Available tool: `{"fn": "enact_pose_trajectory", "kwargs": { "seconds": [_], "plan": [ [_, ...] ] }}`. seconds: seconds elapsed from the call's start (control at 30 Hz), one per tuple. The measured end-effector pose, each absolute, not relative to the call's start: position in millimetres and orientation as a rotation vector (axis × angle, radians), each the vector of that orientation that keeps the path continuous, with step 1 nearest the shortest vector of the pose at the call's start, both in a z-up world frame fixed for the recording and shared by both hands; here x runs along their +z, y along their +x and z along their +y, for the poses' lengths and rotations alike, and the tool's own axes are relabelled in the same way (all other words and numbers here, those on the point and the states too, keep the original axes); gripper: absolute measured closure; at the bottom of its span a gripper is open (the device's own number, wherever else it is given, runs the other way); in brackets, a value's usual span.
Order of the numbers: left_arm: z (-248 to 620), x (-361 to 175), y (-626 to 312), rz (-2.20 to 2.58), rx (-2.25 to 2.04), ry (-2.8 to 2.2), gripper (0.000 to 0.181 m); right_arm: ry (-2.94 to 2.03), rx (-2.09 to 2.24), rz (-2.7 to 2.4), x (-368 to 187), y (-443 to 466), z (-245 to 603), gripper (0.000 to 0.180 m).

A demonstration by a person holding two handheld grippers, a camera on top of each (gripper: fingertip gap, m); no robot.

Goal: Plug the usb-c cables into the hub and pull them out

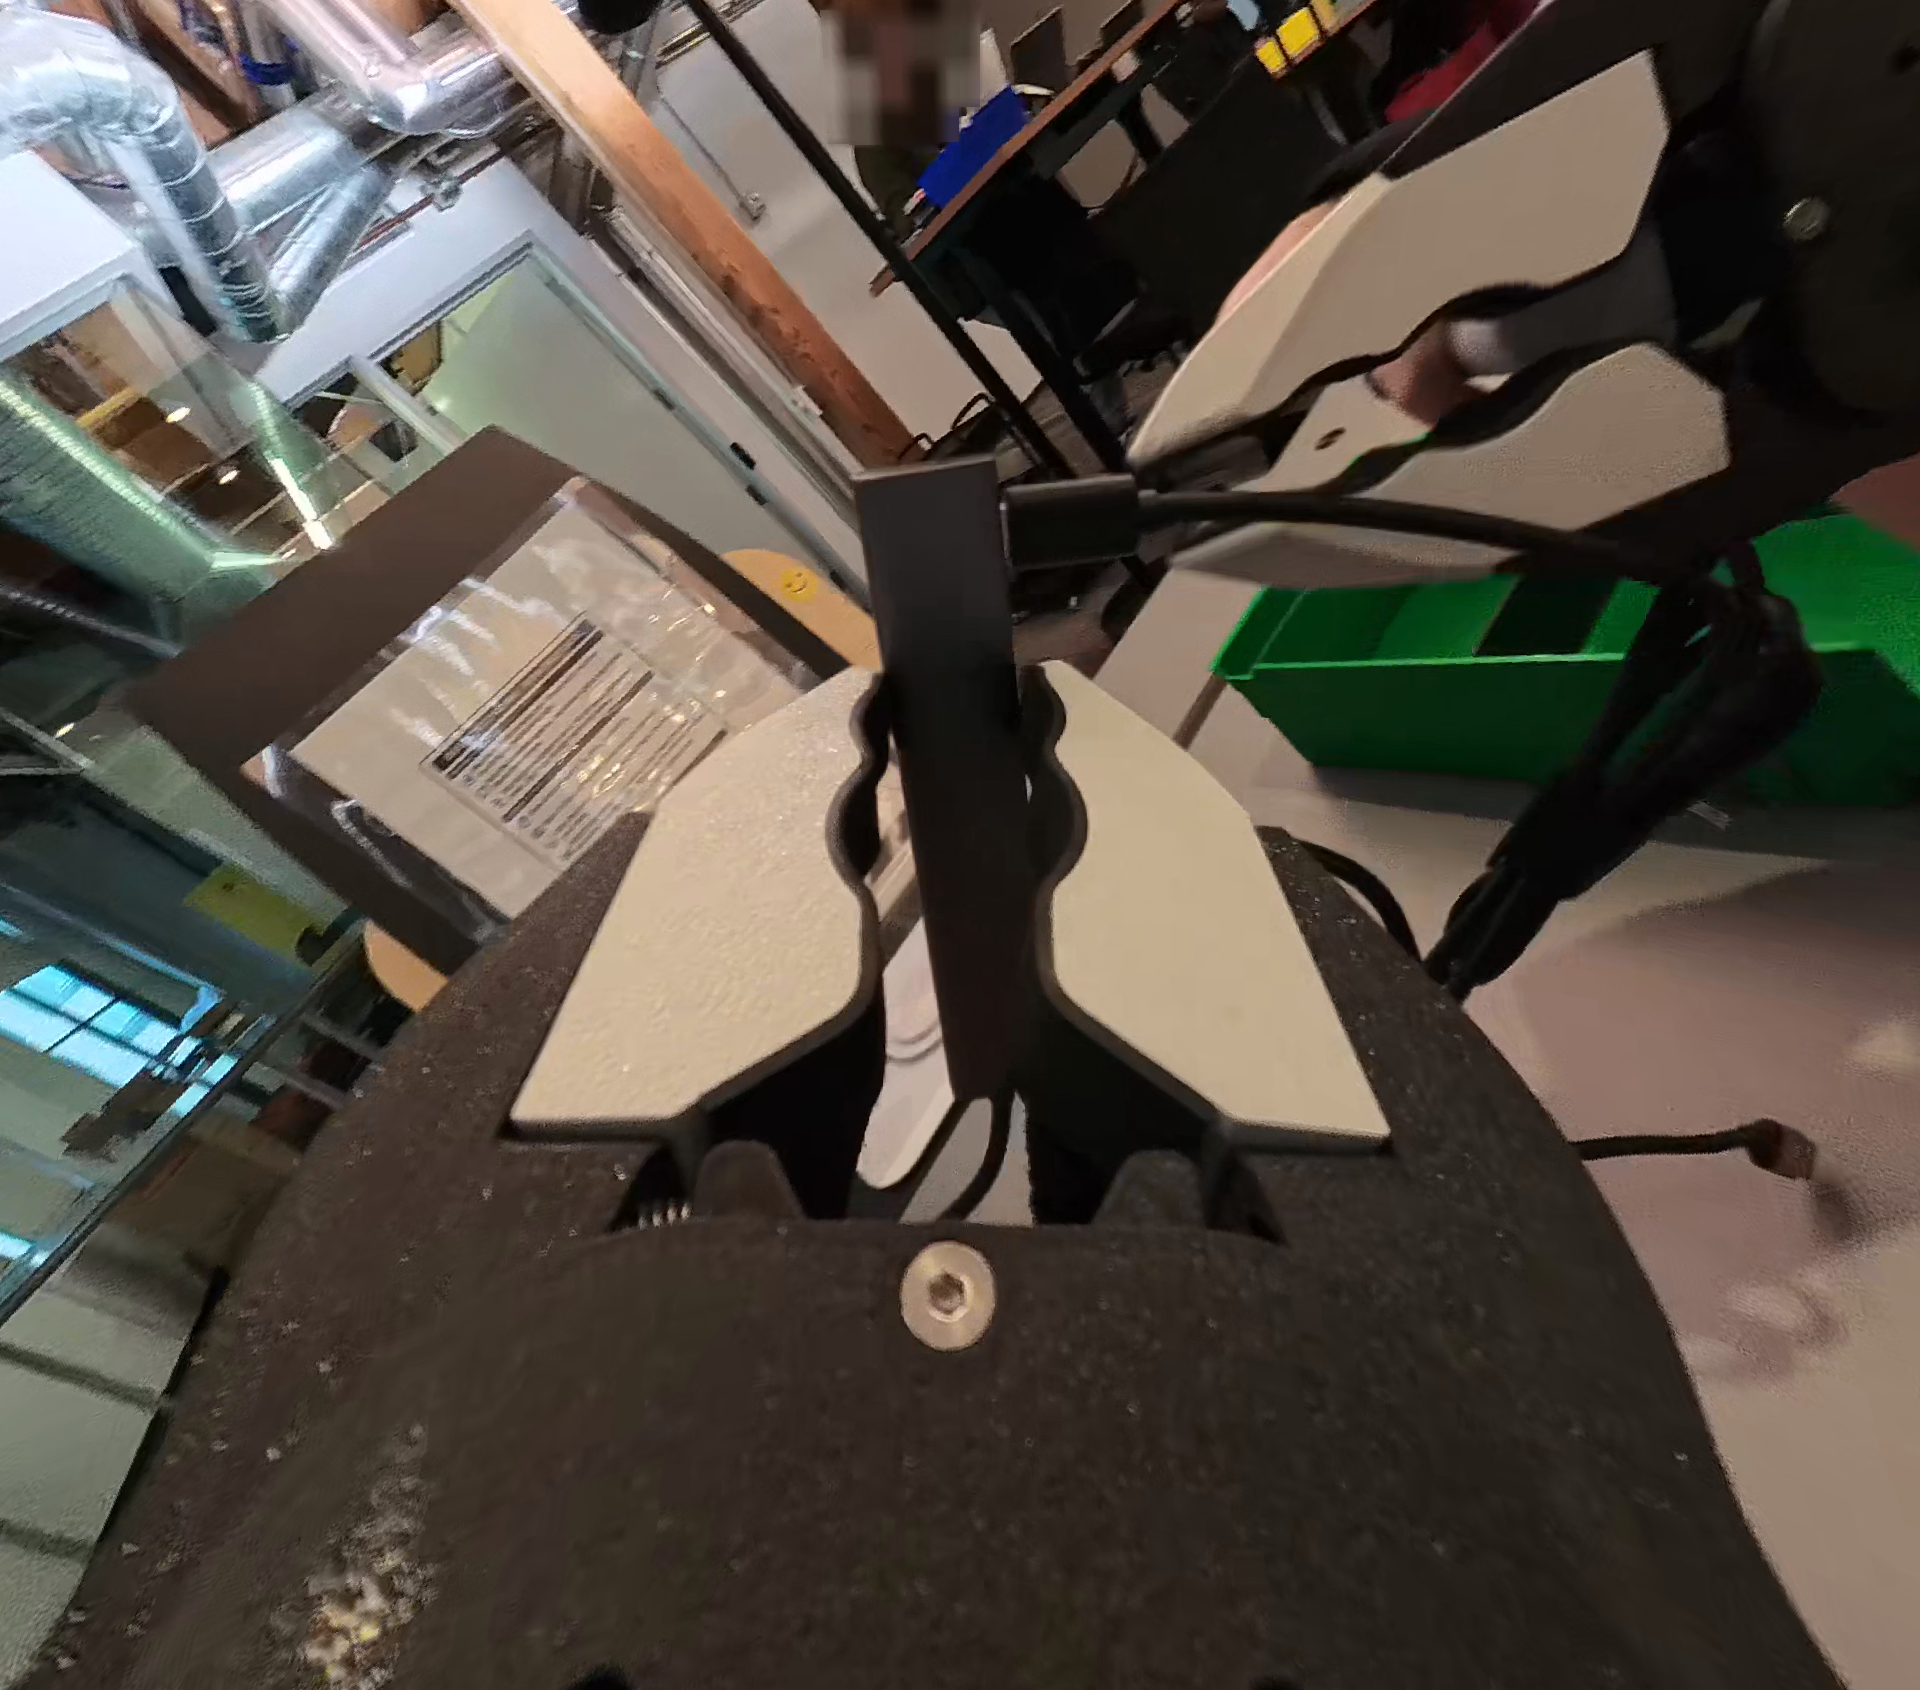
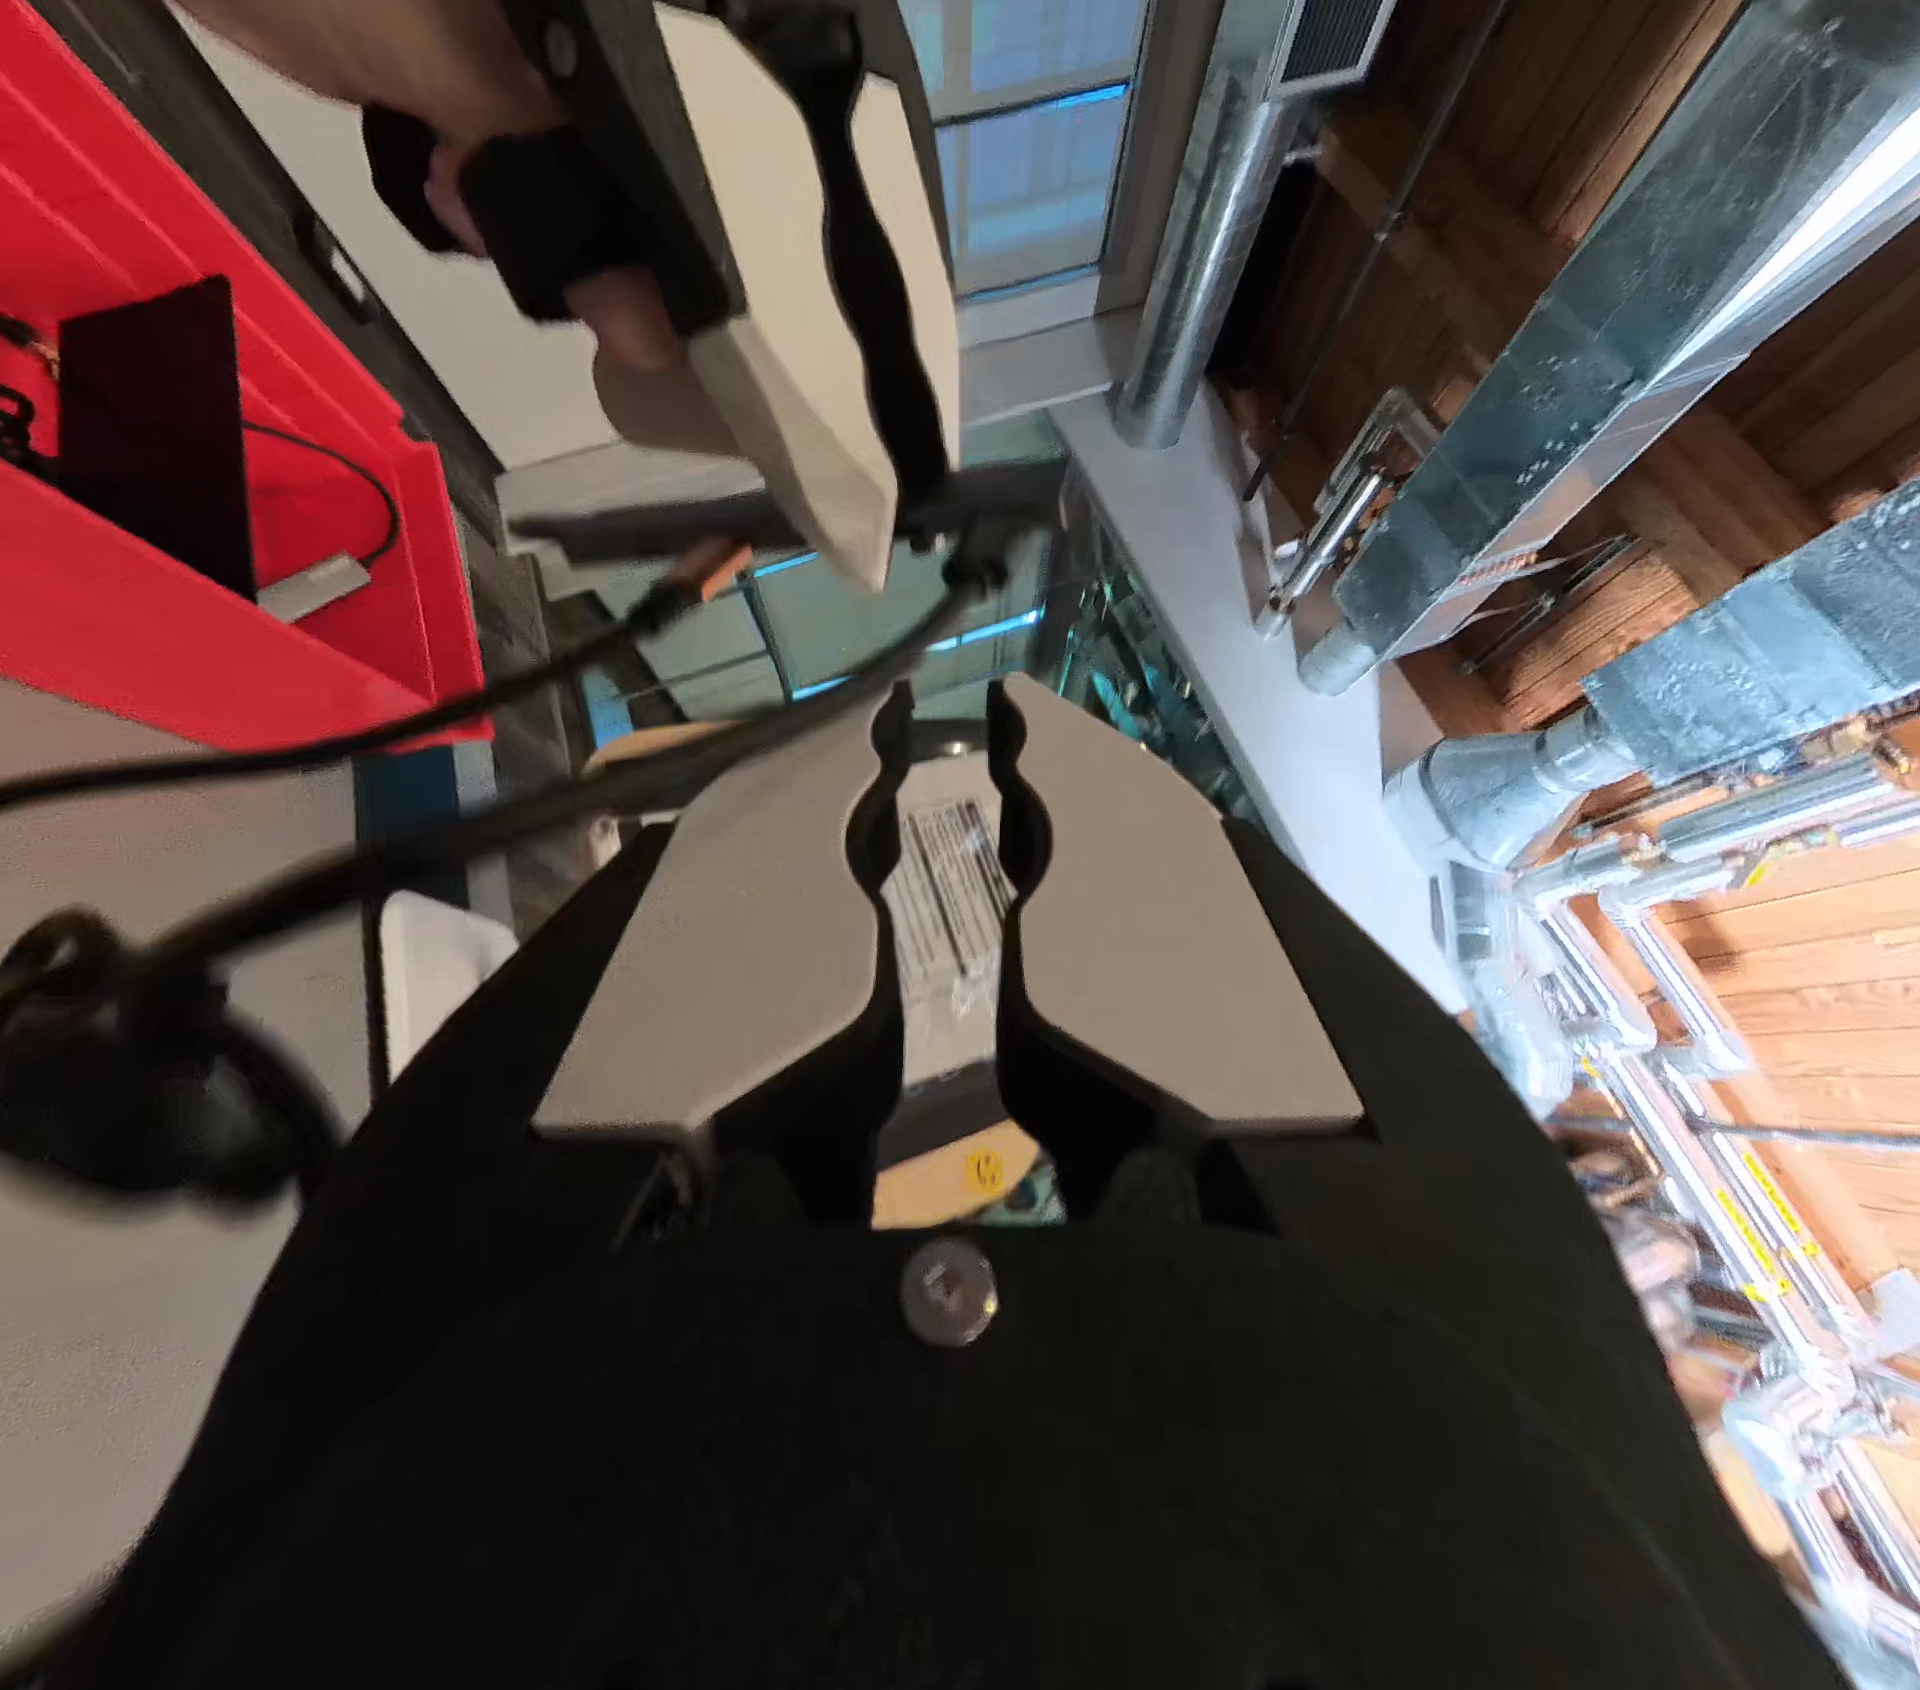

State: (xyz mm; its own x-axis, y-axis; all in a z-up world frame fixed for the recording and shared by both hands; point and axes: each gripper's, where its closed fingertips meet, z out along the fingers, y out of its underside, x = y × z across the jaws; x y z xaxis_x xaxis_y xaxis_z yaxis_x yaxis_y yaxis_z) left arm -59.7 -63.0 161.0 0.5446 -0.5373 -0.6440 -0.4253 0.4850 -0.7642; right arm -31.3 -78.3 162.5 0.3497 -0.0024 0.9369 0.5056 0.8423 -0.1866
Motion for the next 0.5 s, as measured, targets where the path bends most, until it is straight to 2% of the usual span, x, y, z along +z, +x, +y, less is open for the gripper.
{"fn": "enact_pose_trajectory", "kwargs": {
  "seconds": [0.17,0.33,0.43,0.5],
  "plan": [
    [-42.9,154.2,-79.1,1.021,-0.119,-1.245,0.158,-0.766,-0.227,-1.077,171.1,-0.3,-44.3,0.168],
    [-30.0,133.1,-68.5,1.097,-0.044,-1.275,0.158,-1.076,0.588,-0.966,171.7,-22.7,-51.6,0.158],
    [-27.4,122.5,-57.8,1.139,0.016,-1.267,0.158,-1.264,0.780,-0.965,149.8,-31.7,-39.4,0.142],
    [-28.3,116.8,-51.0,1.169,0.012,-1.263,0.158,-1.345,0.870,-0.960,138.2,-33.7,-32.2,0.140]
  ]
}}
